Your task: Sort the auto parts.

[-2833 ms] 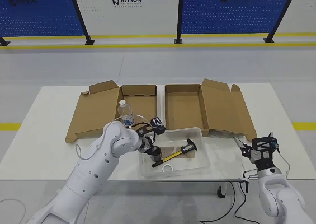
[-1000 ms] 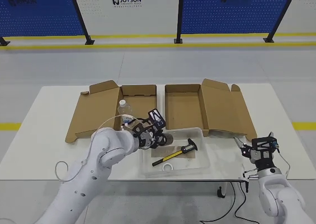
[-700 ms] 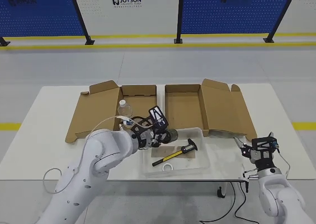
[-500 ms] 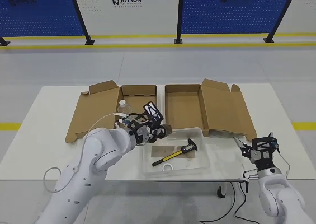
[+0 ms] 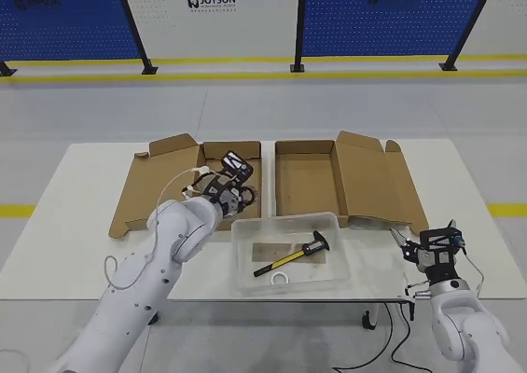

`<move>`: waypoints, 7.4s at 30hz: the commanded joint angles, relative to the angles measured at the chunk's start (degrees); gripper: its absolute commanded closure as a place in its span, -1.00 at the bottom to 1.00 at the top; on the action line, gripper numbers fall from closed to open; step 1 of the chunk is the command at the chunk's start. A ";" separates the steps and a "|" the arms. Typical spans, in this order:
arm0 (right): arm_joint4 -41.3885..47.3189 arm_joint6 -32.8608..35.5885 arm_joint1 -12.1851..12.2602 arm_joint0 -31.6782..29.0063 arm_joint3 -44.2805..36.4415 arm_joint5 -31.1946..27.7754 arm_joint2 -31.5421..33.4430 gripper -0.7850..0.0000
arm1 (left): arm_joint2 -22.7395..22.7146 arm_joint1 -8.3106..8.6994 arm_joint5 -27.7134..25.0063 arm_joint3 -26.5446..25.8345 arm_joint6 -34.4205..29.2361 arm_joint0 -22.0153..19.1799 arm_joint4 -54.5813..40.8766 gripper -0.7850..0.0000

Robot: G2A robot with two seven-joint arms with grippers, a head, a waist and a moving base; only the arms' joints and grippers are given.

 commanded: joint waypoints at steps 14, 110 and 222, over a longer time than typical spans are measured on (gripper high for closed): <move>0.00 0.00 0.00 0.00 0.00 0.00 0.00 -1.00 | 4.88 -2.00 -1.62 13.84 -0.69 -6.95 0.16 1.00; 0.00 0.00 0.00 0.00 0.00 0.00 0.00 -1.00 | 14.64 -4.70 -26.31 11.87 -20.08 -10.49 -30.07 0.07; 0.00 0.00 0.00 0.00 0.00 0.00 0.00 -1.00 | 31.87 -11.37 -22.06 32.97 -18.08 -20.61 -26.40 1.00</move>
